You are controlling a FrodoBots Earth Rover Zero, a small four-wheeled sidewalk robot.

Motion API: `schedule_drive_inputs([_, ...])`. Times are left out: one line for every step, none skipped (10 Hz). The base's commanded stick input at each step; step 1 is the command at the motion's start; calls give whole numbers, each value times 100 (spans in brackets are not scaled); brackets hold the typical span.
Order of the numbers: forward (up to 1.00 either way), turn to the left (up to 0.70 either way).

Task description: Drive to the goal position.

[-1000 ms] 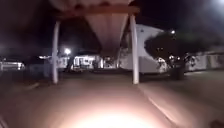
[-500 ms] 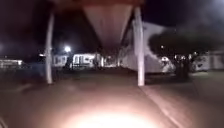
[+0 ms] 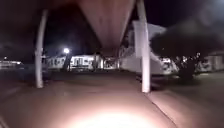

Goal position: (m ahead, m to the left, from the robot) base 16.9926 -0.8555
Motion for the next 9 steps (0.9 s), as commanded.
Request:
schedule_drive_inputs([100,0])
schedule_drive_inputs([100,0])
schedule_drive_inputs([100,0])
schedule_drive_inputs([100,0])
schedule_drive_inputs([100,0])
schedule_drive_inputs([100,0])
schedule_drive_inputs([100,0])
schedule_drive_inputs([100,0])
schedule_drive_inputs([100,0])
